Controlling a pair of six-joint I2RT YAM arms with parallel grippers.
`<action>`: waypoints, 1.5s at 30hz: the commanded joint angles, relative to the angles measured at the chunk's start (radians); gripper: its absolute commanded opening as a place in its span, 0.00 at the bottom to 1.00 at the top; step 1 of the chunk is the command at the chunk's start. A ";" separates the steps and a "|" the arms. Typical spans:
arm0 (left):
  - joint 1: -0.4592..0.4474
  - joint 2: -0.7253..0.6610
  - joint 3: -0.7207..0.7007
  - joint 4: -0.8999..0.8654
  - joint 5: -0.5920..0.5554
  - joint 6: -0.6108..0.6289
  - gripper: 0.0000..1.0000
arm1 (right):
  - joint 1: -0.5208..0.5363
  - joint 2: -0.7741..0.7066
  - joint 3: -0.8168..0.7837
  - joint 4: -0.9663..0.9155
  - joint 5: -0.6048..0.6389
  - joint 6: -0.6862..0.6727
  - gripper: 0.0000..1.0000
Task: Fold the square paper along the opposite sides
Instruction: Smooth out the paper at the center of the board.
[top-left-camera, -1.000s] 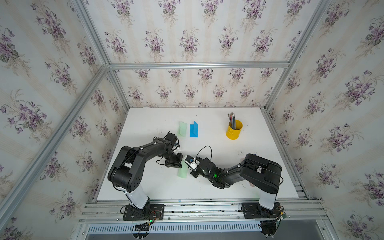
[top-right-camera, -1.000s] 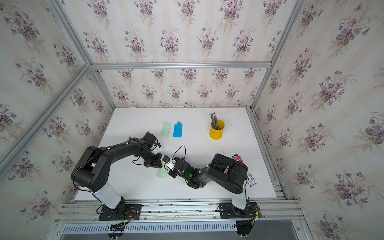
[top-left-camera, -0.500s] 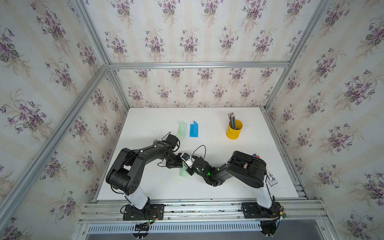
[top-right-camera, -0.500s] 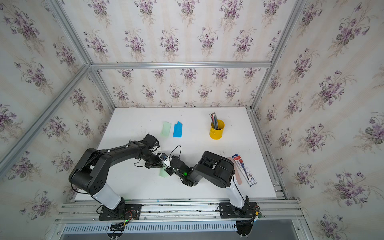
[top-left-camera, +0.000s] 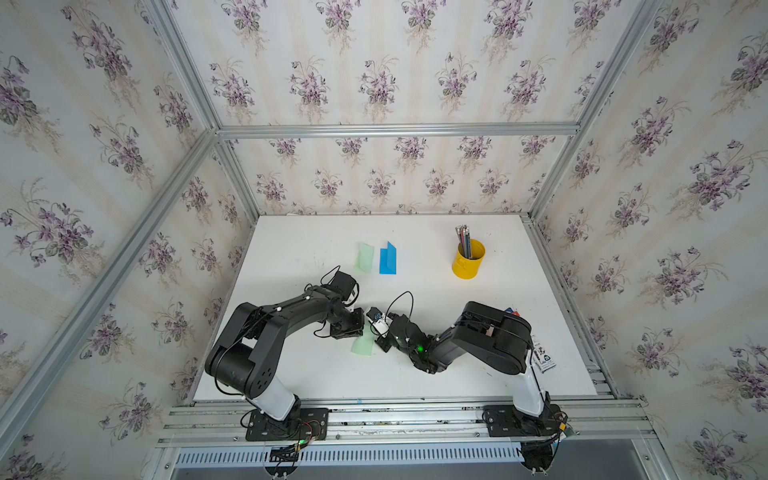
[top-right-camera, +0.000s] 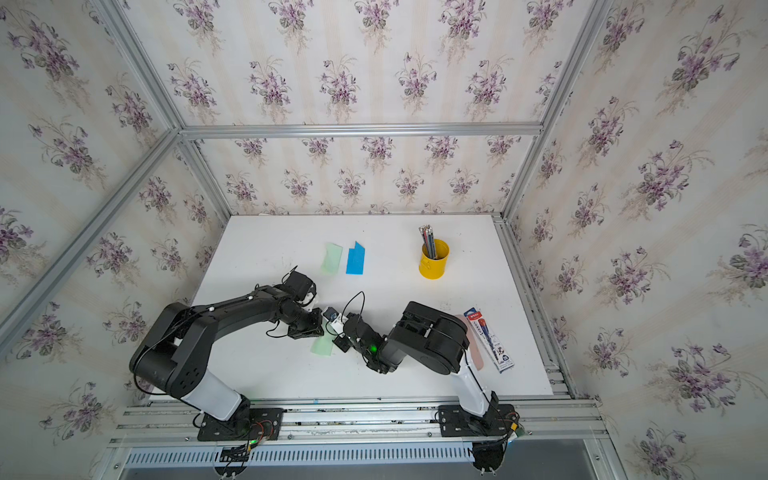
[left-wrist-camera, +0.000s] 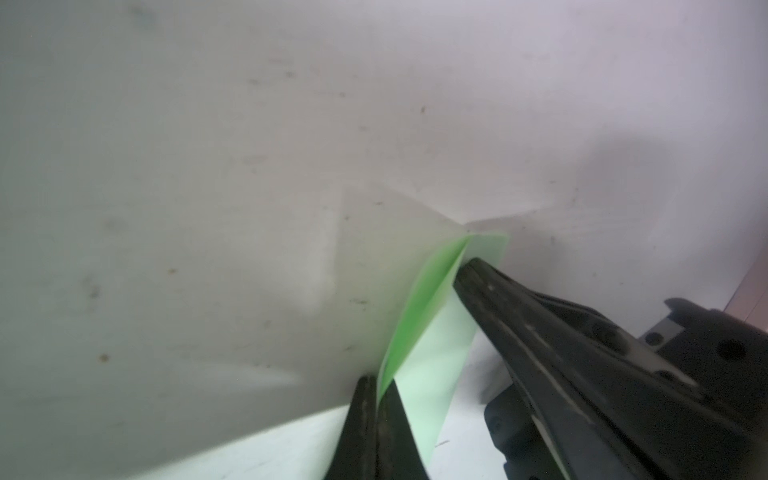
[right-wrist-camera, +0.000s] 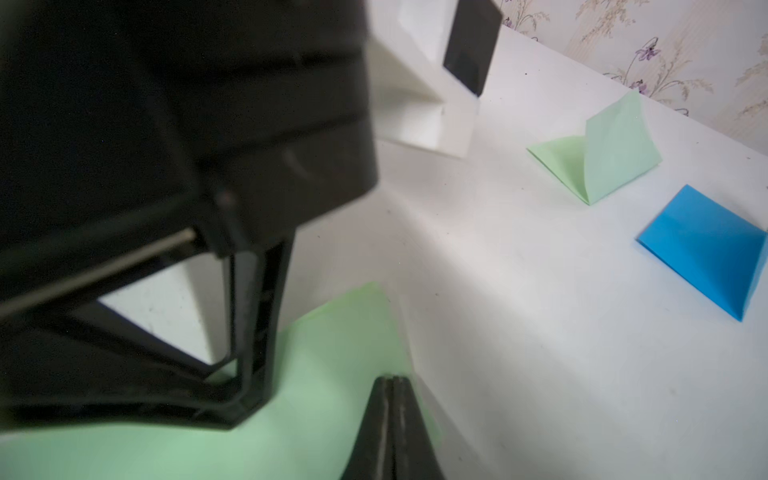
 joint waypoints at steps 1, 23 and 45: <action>0.002 -0.005 -0.007 -0.026 -0.038 -0.012 0.00 | -0.017 0.024 0.000 -0.181 0.008 0.027 0.00; 0.005 -0.011 -0.061 0.011 -0.053 -0.052 0.00 | -0.087 -0.008 0.003 -0.207 0.012 0.023 0.00; 0.010 -0.040 -0.078 0.008 -0.125 -0.092 0.00 | -0.025 -0.014 0.103 -0.150 -0.075 0.056 0.00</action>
